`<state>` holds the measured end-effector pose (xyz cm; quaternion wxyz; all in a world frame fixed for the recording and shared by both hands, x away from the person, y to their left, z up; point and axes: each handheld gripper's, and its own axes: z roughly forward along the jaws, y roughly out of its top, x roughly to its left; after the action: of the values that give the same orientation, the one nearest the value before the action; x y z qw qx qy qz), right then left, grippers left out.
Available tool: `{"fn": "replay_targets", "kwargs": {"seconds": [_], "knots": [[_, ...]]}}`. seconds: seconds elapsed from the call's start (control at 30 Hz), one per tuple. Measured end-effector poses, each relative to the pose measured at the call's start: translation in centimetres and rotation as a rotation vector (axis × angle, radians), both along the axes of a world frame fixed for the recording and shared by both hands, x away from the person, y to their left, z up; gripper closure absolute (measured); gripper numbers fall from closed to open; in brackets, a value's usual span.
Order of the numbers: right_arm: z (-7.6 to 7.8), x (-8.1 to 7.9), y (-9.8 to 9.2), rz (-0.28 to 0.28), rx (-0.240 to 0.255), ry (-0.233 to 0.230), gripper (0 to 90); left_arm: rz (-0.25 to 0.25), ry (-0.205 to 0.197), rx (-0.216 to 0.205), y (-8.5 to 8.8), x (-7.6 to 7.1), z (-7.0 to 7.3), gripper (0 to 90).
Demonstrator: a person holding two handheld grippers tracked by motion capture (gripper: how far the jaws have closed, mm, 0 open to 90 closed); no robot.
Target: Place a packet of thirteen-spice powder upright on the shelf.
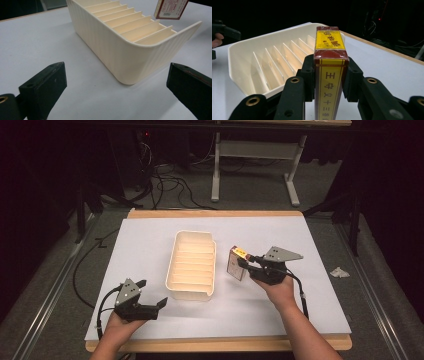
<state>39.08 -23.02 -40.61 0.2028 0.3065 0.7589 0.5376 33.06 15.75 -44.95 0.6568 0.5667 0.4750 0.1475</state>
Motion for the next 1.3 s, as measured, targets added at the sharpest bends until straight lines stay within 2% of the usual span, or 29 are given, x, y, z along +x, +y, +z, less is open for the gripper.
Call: {"fn": "replay_targets", "kwargs": {"seconds": [0.13, 0.27, 0.33, 0.37, 0.47, 0.53, 0.9, 1.3], "knots": [[0.3, 0.5, 0.3, 0.006, -0.002, -0.001, 68.8, 0.005, -0.003, -0.002, 0.0, 0.0, 0.0, 3.5], [0.8, 1.3, 0.7, 0.025, -0.014, -0.026, 68.8, 0.004, -0.003, -0.004, 0.0, 0.0, 0.0, 3.5], [0.8, 1.3, 0.8, 0.031, -0.010, -0.028, 68.8, 0.005, -0.002, -0.004, 0.0, 0.0, 0.0, 3.5], [0.6, 1.3, 0.7, 0.049, 0.019, -0.041, 68.8, 0.003, -0.003, -0.003, 0.0, 0.0, 0.0, 3.5], [0.3, 1.4, 1.0, 0.077, -0.037, -0.041, 68.9, 0.002, -0.004, -0.007, -0.1, -0.1, 0.0, 3.5], [0.1, 1.5, 0.9, 0.096, -0.024, -0.025, 68.8, 0.000, -0.004, -0.005, -0.1, -0.1, 0.0, 3.5], [0.6, 0.6, 1.4, 0.185, -0.002, -0.022, 68.9, -0.009, -0.008, -0.007, 0.0, -0.1, 0.1, 3.5], [1.7, -0.6, 2.4, 0.249, 0.025, -0.030, 68.9, -0.018, -0.005, -0.008, -0.2, -0.1, 0.1, 3.5]]}}
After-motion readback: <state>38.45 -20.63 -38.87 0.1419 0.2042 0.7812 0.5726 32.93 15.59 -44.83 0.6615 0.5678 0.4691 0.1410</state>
